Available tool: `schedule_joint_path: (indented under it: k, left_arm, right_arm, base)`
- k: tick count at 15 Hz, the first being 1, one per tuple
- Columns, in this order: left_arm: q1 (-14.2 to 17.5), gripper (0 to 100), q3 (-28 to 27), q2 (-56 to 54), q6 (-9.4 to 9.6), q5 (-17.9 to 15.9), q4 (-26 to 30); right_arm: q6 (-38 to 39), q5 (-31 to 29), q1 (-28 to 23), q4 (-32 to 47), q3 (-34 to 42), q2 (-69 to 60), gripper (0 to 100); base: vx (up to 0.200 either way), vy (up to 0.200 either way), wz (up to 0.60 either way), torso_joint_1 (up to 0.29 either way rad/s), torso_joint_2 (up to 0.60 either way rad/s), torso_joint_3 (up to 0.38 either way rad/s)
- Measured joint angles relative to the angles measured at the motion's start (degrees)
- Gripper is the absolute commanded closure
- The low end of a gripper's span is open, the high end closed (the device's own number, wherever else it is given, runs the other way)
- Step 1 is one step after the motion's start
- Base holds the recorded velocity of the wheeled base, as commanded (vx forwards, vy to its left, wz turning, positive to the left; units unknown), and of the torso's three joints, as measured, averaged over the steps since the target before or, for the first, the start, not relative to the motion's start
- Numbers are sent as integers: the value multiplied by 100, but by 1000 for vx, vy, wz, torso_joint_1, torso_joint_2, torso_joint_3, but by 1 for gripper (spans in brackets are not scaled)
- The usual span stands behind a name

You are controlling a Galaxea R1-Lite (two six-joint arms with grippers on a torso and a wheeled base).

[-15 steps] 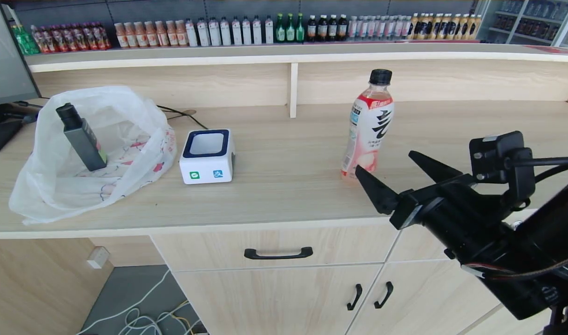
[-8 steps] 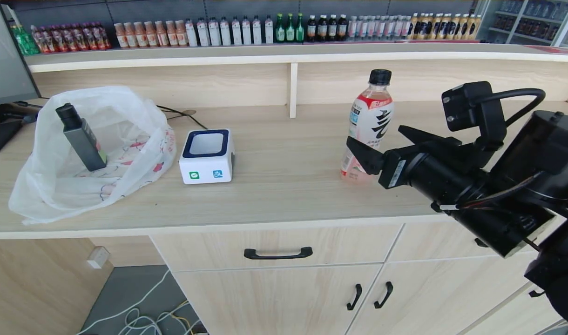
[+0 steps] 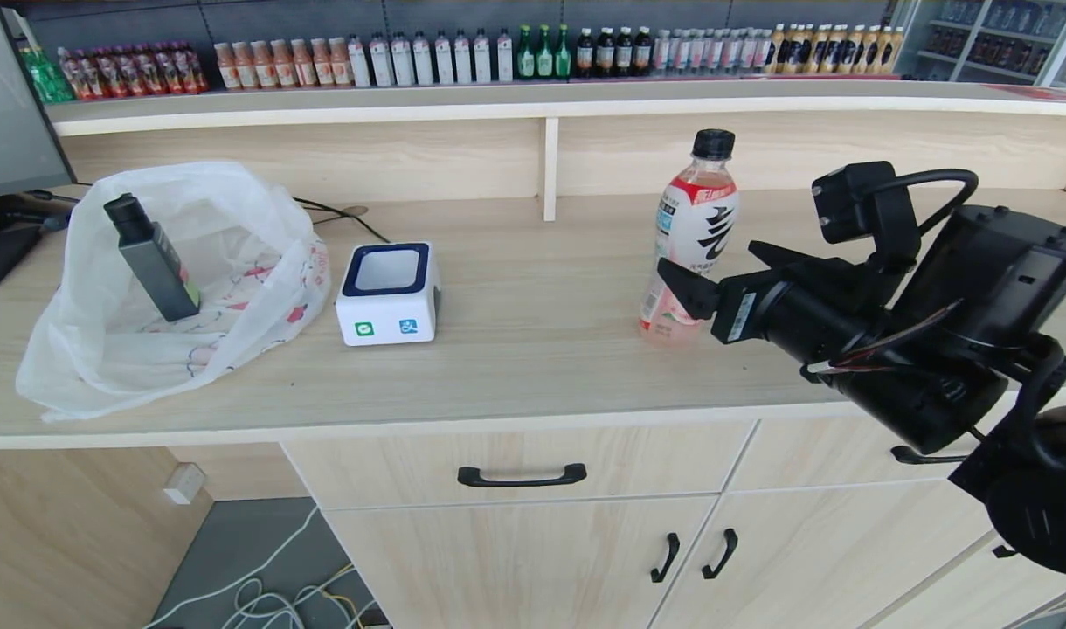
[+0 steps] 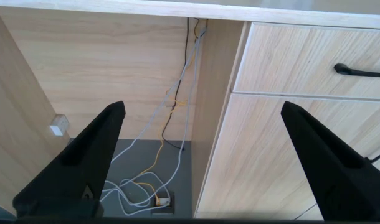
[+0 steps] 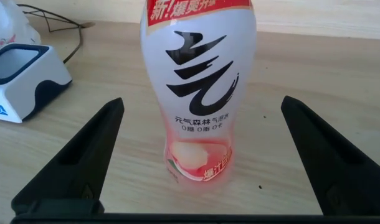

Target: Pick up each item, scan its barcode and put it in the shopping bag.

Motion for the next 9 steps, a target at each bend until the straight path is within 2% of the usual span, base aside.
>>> schedule_joint_path:
  k: [9]
  left_arm:
    - [0, 0, 0, 0, 0, -2, 2]
  right_arm:
    - [99, -49, -161, -607, -319, 772, 0]
  base:
    - [0, 0, 0, 0, 0, 0]
